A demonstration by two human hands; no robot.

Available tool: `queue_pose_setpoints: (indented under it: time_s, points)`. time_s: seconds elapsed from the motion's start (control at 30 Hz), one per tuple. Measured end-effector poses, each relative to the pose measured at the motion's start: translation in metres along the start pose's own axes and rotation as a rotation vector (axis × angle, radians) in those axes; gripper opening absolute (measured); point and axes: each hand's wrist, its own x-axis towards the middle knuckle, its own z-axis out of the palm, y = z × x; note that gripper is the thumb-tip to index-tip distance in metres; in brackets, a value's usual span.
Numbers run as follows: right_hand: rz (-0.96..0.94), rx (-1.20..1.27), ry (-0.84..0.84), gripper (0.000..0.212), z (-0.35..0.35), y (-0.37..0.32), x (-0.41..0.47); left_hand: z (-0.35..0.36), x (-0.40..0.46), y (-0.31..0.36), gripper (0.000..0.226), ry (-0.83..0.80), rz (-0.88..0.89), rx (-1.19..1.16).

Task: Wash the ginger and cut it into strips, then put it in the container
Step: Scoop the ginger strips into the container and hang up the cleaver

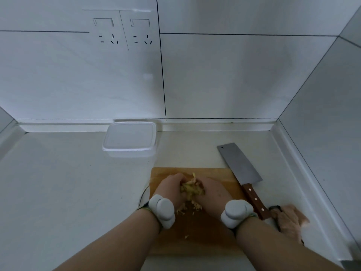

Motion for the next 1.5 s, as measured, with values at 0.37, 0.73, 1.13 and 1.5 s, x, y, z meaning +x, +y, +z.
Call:
queue_pose_setpoints:
  time_s: [0.37,0.73,1.13,1.5]
  points:
    - [0.005,0.197,0.000,0.031,-0.026,0.000,-0.007,-0.013,-0.004,0.010,0.038,-0.005,-0.038,0.021]
    - [0.047,0.045,0.044,0.036,0.021,0.011,-0.010,0.019,-0.024,0.004,0.036,0.079,-0.069,0.000]
    - [-0.007,0.069,0.136,0.025,-0.014,0.005,-0.024,-0.006,-0.033,0.015,0.023,0.251,-0.215,-0.037]
    - [-0.095,-0.029,0.140,0.022,-0.034,0.003,-0.025,-0.013,-0.033,0.029,0.017,0.258,-0.218,0.010]
